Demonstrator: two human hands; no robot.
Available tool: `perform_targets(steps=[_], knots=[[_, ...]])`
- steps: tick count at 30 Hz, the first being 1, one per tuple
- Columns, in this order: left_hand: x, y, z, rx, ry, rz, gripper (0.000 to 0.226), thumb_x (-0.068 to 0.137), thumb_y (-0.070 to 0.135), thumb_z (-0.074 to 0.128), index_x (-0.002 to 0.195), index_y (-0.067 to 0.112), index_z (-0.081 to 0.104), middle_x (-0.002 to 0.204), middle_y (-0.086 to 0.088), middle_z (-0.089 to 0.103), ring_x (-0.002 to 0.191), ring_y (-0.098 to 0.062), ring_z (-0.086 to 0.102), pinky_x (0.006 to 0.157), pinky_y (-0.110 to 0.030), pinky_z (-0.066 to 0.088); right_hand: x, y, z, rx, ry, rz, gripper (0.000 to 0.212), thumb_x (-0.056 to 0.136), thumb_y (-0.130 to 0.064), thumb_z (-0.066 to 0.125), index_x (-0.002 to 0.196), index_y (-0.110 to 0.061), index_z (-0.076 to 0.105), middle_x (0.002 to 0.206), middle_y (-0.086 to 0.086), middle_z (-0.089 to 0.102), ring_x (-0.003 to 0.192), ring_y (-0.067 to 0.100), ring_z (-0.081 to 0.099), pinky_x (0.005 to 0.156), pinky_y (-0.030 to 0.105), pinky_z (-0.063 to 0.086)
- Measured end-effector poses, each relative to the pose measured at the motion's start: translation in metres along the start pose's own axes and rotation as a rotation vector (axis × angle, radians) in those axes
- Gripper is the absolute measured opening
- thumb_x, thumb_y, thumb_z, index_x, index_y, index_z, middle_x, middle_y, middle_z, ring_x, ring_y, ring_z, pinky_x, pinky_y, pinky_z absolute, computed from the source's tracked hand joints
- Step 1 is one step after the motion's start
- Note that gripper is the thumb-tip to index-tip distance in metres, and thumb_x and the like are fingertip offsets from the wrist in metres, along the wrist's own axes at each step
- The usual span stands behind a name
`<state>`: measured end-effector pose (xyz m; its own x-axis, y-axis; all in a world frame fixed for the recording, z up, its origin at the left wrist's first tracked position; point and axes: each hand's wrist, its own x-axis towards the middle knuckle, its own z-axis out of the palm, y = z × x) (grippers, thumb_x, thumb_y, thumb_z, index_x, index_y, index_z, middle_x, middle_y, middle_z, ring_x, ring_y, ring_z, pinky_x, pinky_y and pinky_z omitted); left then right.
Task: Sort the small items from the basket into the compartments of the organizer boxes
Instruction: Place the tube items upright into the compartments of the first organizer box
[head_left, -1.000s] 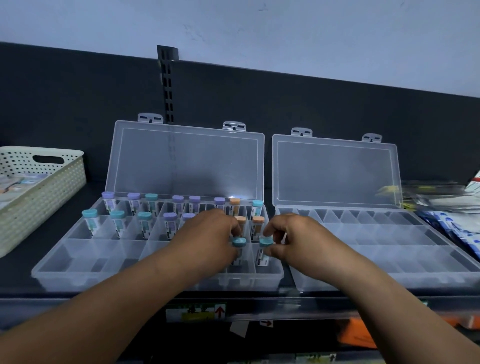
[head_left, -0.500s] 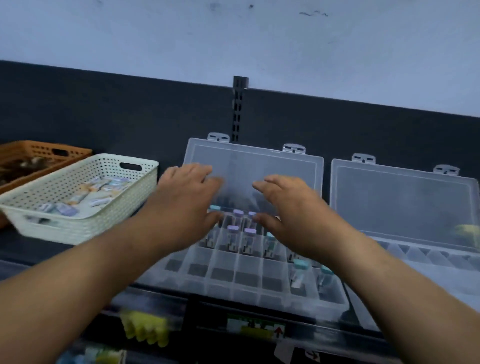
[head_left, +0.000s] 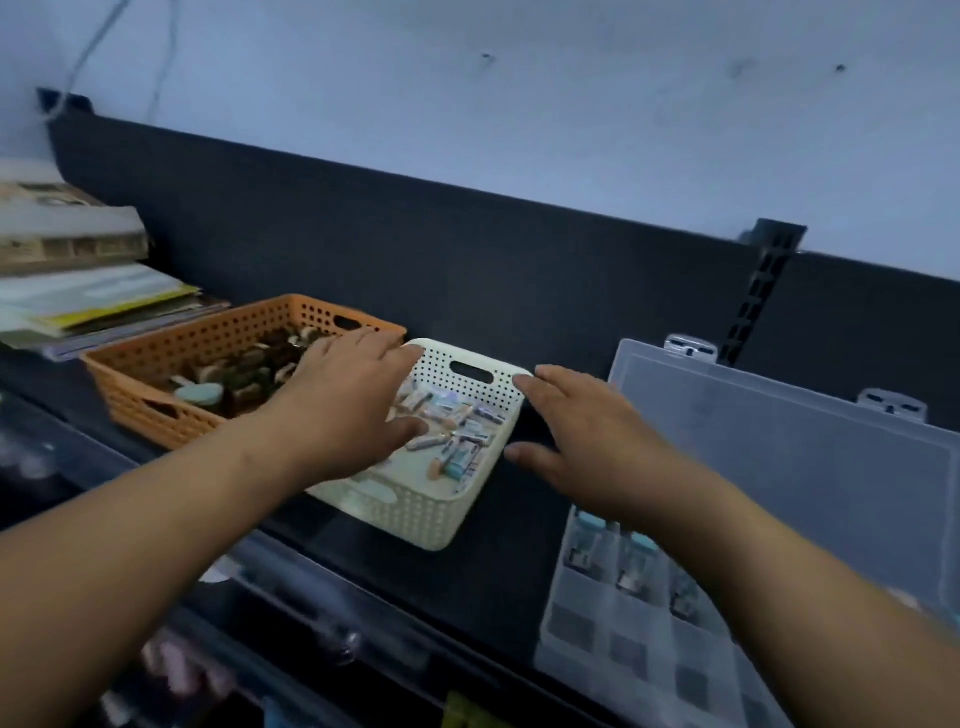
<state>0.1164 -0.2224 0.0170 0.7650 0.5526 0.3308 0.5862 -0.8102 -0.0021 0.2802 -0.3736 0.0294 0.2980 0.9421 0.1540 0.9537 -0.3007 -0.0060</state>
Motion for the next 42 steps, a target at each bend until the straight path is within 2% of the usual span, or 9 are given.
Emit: perform_targets(steps=[4, 7, 11, 18, 22, 26, 31, 35, 42], knots=[[0.018, -0.047, 0.01, -0.027, -0.021, 0.027, 0.076, 0.086, 0.058, 0.052, 0.148, 0.027, 0.022, 0.151, 0.003, 0.029, 0.139, -0.019, 0.025, 0.113, -0.04, 0.022, 0.054, -0.025, 0.019, 0.027, -0.052, 0.029, 0.076, 0.091, -0.055, 0.052, 0.153, -0.027, 0.018, 0.16, -0.001, 0.017, 0.146, 0.022, 0.015, 0.119, 0.042, 0.017], [0.034, -0.07, 0.021, -0.058, -0.083, 0.067, 0.08, 0.087, 0.06, 0.05, 0.151, 0.027, 0.015, 0.156, 0.003, 0.02, 0.143, -0.018, 0.018, 0.116, -0.039, 0.016, 0.087, -0.037, 0.031, 0.053, -0.127, 0.079, 0.076, 0.091, -0.053, 0.053, 0.153, -0.027, 0.017, 0.161, -0.002, 0.014, 0.147, 0.021, 0.014, 0.119, 0.04, 0.018], [0.057, -0.09, 0.037, -0.112, -0.16, 0.131, 0.081, 0.087, 0.061, 0.049, 0.152, 0.027, 0.013, 0.158, 0.004, 0.016, 0.145, -0.019, 0.014, 0.117, -0.039, 0.011, 0.127, -0.046, 0.048, 0.091, -0.203, 0.152, 0.072, 0.092, -0.049, 0.055, 0.152, -0.025, 0.023, 0.158, -0.002, 0.023, 0.143, 0.021, 0.025, 0.114, 0.037, 0.029], [0.078, -0.103, 0.057, -0.227, -0.253, 0.205, 0.076, 0.089, 0.054, 0.051, 0.15, 0.025, 0.017, 0.155, 0.002, 0.024, 0.142, -0.018, 0.02, 0.114, -0.035, 0.017, 0.183, -0.047, 0.08, 0.076, -0.372, 0.318, 0.035, 0.09, -0.048, 0.058, 0.116, -0.025, 0.056, 0.117, 0.004, 0.06, 0.099, 0.022, 0.058, 0.086, 0.036, 0.049], [0.078, -0.107, 0.062, -0.304, -0.279, 0.214, 0.073, 0.089, 0.052, 0.053, 0.149, 0.025, 0.02, 0.153, 0.003, 0.026, 0.141, -0.017, 0.021, 0.116, -0.037, 0.018, 0.193, -0.044, 0.091, 0.01, -0.419, 0.346, 0.034, 0.086, -0.05, 0.061, 0.107, -0.023, 0.056, 0.105, 0.0, 0.062, 0.093, 0.021, 0.056, 0.079, 0.032, 0.045], [0.079, -0.109, 0.069, -0.331, -0.284, 0.225, 0.076, 0.089, 0.053, 0.052, 0.151, 0.025, 0.017, 0.158, 0.003, 0.019, 0.144, -0.016, 0.015, 0.118, -0.036, 0.015, 0.195, -0.042, 0.096, 0.138, -0.37, 0.37, 0.04, 0.082, -0.042, 0.07, 0.113, -0.022, 0.055, 0.109, -0.001, 0.061, 0.099, 0.02, 0.058, 0.085, 0.033, 0.048], [0.08, -0.11, 0.074, -0.345, -0.306, 0.219, 0.075, 0.09, 0.052, 0.051, 0.151, 0.025, 0.017, 0.159, 0.003, 0.015, 0.145, -0.017, 0.011, 0.118, -0.039, 0.013, 0.196, -0.042, 0.097, 0.225, -0.341, 0.336, 0.03, 0.08, -0.028, 0.073, 0.103, -0.021, 0.055, 0.1, -0.002, 0.06, 0.09, 0.018, 0.058, 0.079, 0.032, 0.049], [0.08, -0.11, 0.076, -0.354, -0.315, 0.2, 0.074, 0.09, 0.053, 0.051, 0.15, 0.026, 0.019, 0.159, 0.004, 0.015, 0.145, -0.017, 0.011, 0.118, -0.04, 0.013, 0.198, -0.043, 0.098, 0.181, -0.358, 0.33, 0.024, 0.084, -0.029, 0.067, 0.102, -0.016, 0.059, 0.101, 0.003, 0.063, 0.092, 0.022, 0.06, 0.082, 0.034, 0.052], [0.08, -0.109, 0.075, -0.352, -0.308, 0.192, 0.07, 0.09, 0.053, 0.051, 0.149, 0.026, 0.024, 0.157, 0.003, 0.02, 0.144, -0.017, 0.016, 0.117, -0.04, 0.015, 0.196, -0.049, 0.099, 0.033, -0.309, 0.257, 0.006, 0.092, -0.027, 0.052, 0.09, -0.022, 0.05, 0.086, -0.002, 0.053, 0.083, 0.02, 0.054, 0.064, 0.028, 0.037]])
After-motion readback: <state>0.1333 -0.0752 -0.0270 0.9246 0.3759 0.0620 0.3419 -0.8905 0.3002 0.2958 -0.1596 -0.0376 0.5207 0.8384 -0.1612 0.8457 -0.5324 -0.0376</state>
